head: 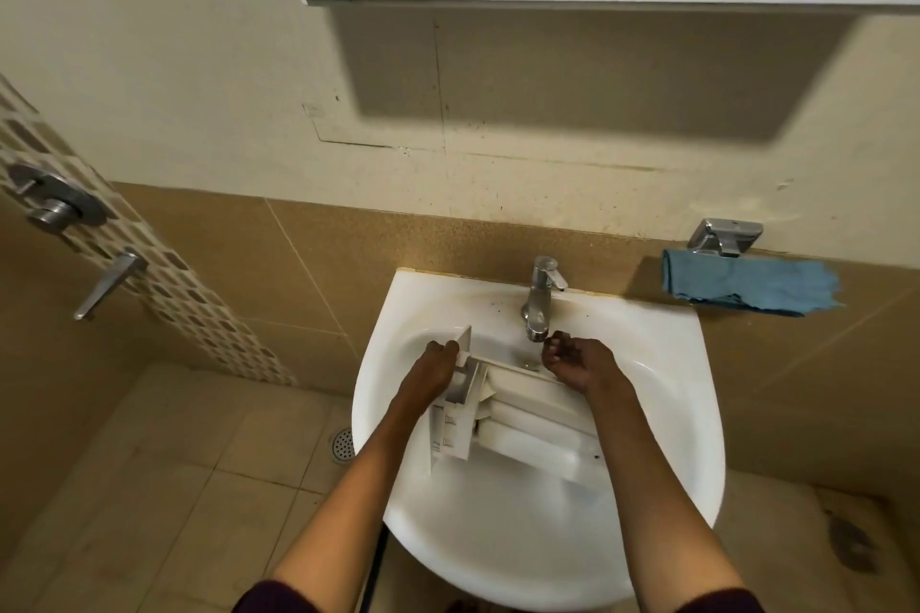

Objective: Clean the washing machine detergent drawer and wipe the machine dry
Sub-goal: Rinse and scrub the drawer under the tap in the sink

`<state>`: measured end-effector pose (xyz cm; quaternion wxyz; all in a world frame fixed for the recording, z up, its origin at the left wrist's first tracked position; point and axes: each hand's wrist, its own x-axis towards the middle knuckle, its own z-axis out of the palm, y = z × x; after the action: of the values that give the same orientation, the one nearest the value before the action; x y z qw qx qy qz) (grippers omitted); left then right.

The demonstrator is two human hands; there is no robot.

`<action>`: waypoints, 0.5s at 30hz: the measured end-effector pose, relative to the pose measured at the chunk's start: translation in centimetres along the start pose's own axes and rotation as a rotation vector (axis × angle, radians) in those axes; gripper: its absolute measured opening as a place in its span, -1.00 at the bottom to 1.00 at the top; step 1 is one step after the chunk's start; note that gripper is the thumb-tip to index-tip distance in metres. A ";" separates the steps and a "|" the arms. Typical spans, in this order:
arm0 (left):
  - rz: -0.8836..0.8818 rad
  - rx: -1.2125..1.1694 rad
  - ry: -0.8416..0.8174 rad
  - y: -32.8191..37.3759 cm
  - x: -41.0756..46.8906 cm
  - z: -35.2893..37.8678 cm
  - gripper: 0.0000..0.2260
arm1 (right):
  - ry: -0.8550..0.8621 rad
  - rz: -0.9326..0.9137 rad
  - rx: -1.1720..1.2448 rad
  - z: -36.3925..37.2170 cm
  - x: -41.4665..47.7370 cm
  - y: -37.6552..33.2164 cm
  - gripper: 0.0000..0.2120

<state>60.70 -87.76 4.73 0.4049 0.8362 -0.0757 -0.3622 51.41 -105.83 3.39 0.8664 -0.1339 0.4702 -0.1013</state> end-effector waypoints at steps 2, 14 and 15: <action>0.004 0.019 -0.016 0.1 0.3 0.1 -0.60 | -0.064 -0.003 -0.043 -0.2 -1.4 0.0 -0.80; 0.121 0.320 0.103 -0.3 0.5 0.8 -0.68 | 0.035 -0.489 -1.684 3.4 -2.5 3.1 -0.74; 0.129 0.316 0.105 -0.4 0.6 0.9 -0.68 | 0.039 -0.553 -1.791 3.1 -2.6 3.7 -0.71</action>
<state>60.48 -88.30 3.80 0.2943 0.9005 -0.1641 -0.2748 52.81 -101.09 5.88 0.3778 -0.8565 0.3389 0.0940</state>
